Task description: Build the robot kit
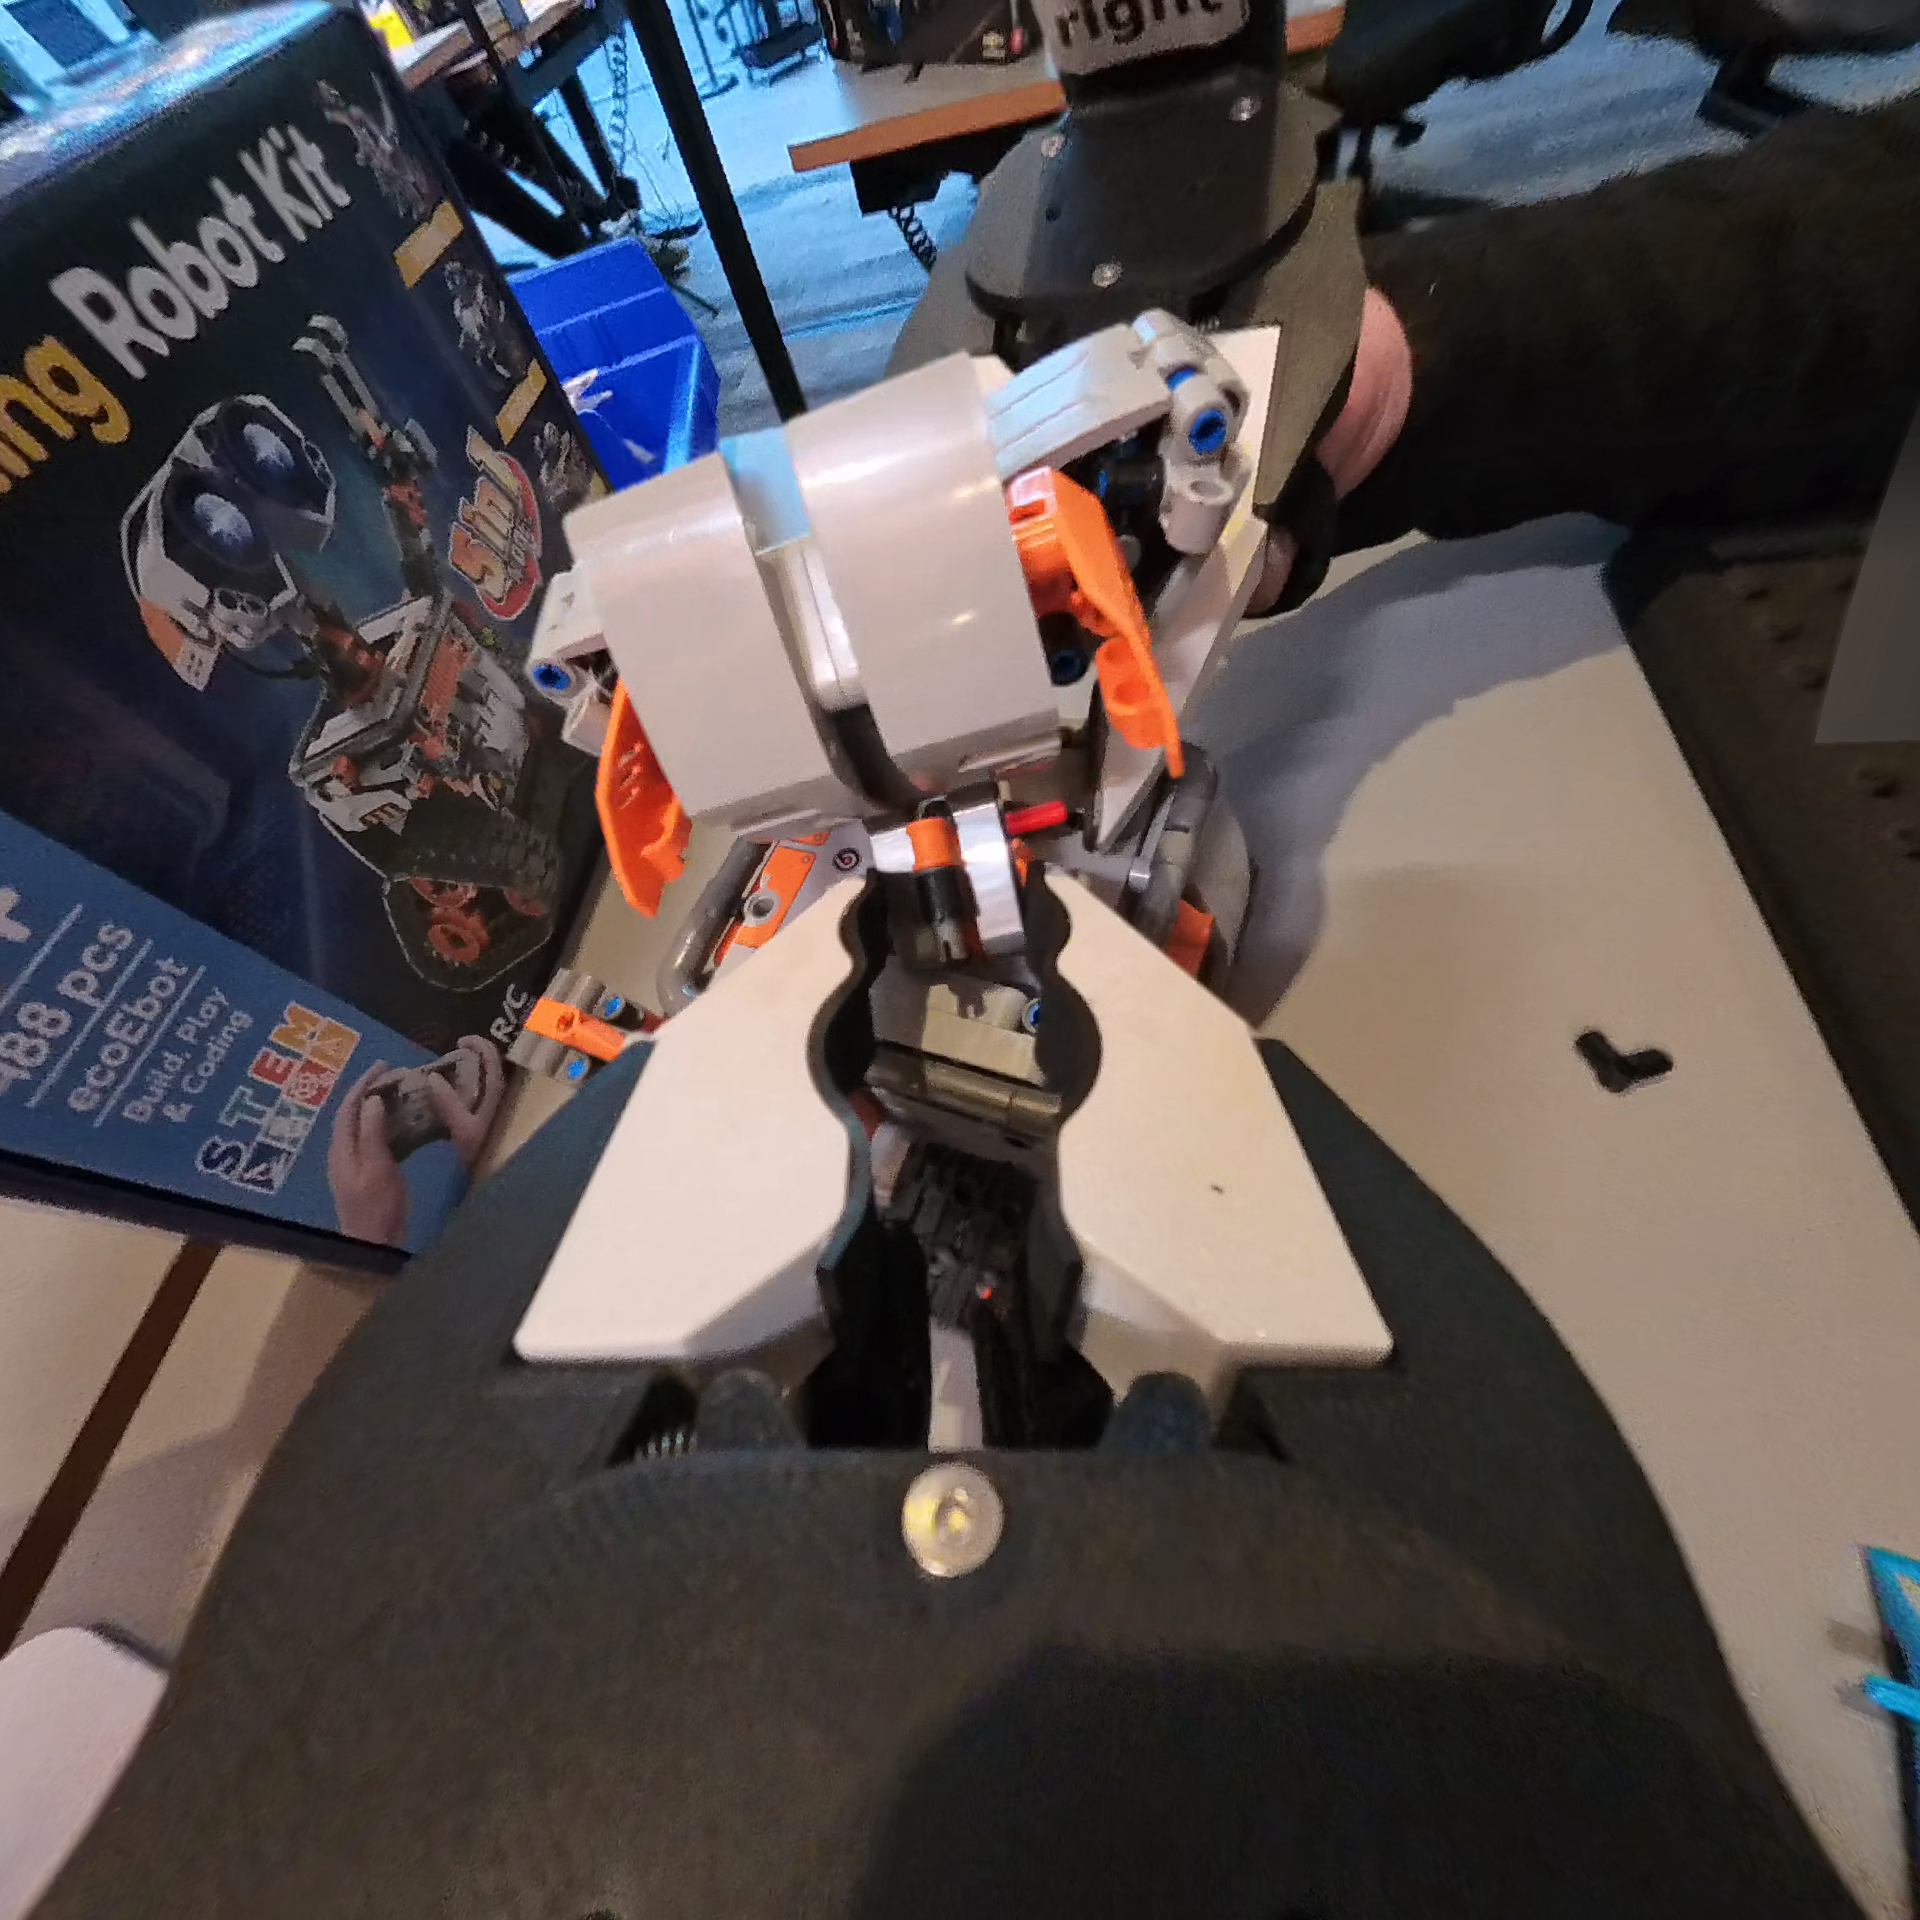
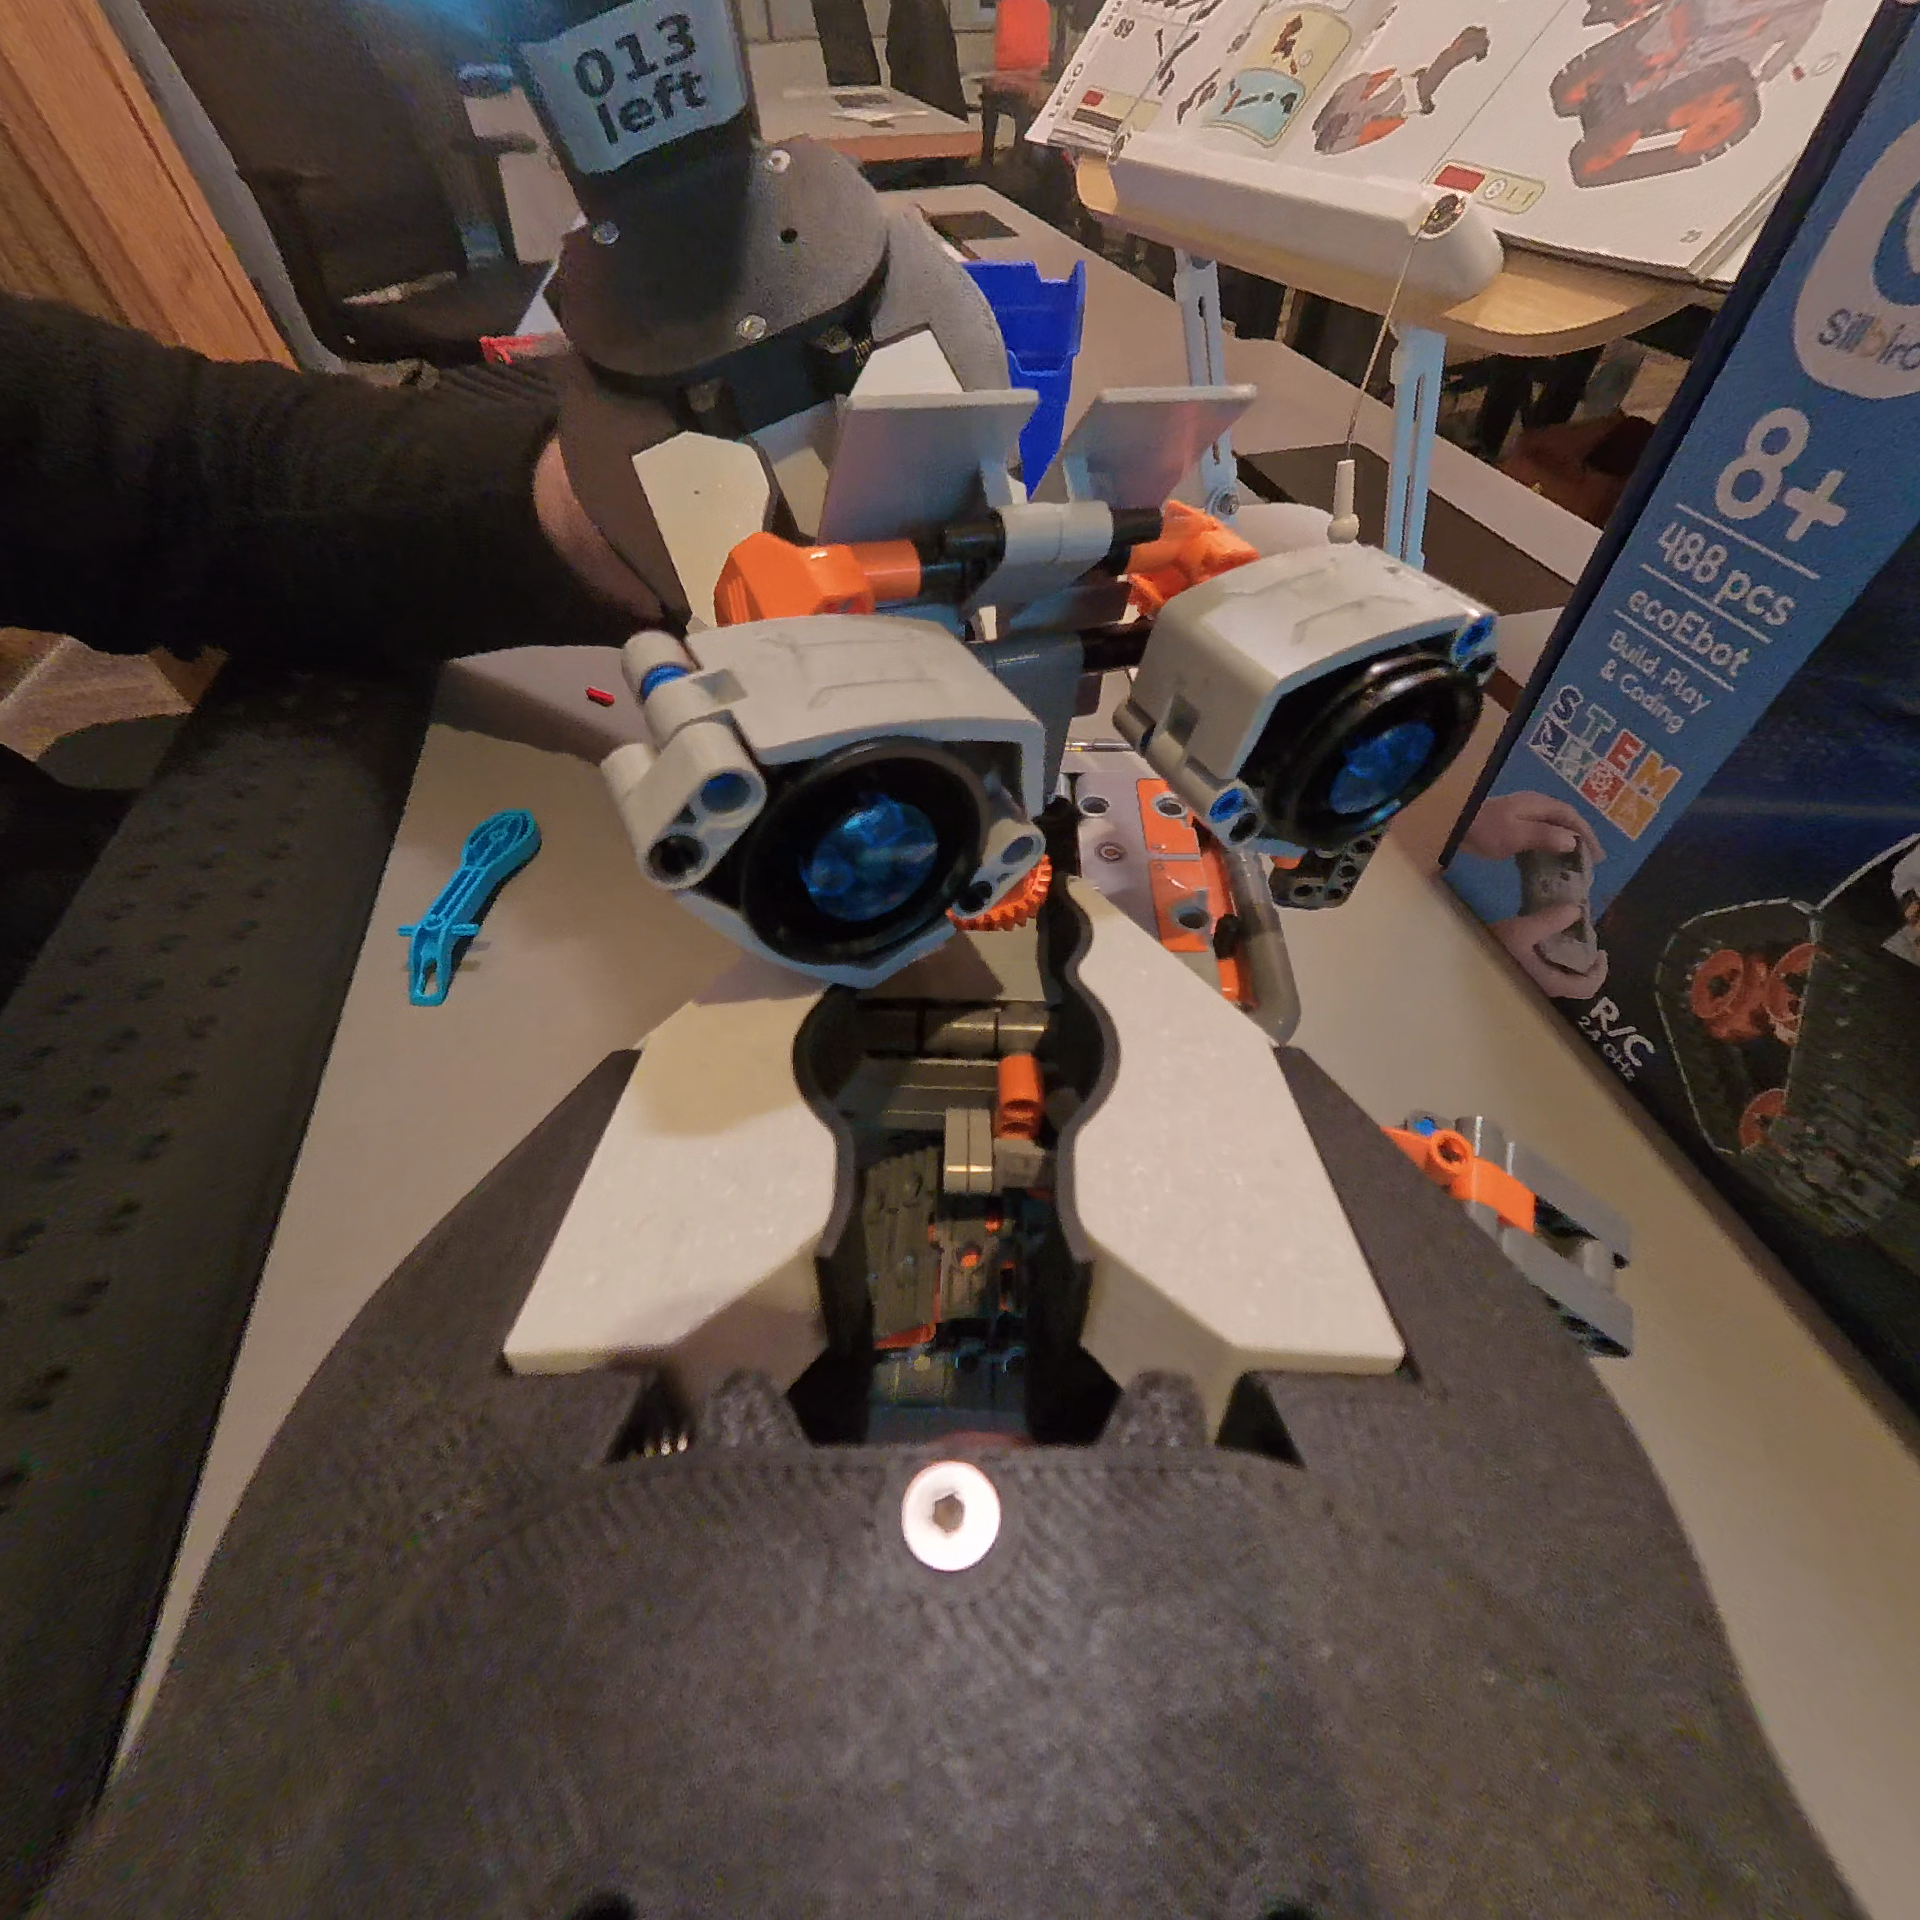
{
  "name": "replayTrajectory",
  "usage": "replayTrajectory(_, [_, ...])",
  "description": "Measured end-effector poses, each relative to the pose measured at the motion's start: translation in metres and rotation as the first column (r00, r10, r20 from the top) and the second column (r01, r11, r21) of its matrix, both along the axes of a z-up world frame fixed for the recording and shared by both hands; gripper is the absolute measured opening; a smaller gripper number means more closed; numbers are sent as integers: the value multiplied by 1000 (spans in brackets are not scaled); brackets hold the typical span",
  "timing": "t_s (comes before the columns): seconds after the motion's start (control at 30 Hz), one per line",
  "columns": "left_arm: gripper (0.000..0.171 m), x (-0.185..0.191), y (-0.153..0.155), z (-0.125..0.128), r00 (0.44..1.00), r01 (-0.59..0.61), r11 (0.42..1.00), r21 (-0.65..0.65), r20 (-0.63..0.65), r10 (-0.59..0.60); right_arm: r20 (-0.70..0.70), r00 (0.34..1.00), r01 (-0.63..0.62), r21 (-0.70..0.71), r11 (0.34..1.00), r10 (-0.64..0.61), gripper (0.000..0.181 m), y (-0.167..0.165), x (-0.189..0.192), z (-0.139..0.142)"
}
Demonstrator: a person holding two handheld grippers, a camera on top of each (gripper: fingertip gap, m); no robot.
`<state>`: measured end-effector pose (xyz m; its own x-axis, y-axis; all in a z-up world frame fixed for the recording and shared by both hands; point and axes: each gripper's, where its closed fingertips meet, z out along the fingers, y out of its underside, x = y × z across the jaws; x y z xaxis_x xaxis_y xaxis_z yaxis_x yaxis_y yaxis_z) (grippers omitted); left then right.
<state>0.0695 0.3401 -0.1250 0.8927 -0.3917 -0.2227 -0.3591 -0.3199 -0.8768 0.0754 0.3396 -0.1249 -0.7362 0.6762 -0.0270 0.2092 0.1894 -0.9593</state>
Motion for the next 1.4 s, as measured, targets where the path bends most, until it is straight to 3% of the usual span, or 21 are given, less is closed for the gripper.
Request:
replayTrajectory(0.37, [26,-1,1,-1,992,-26,999,-20,-122,23,26,1000,-15,-30,999,16,24,1,0,-1])
replayTrajectory(0.9, [25,-4,2,1,994,-54,998,18,-98,55,31,999,-14,-1,1000,14,8,-1,-2,-2])
replayTrajectory(1.17, [25,-7,2,2,997,-58,998,30,-58,59,19,1000,0,4,1000,0,9,-2,-4,-1])
replayTrajectory(1.4, [25,-5,0,-1,999,-3,999,32,-51,5,-11,1000,-2,35,999,3,26,10,11,1])
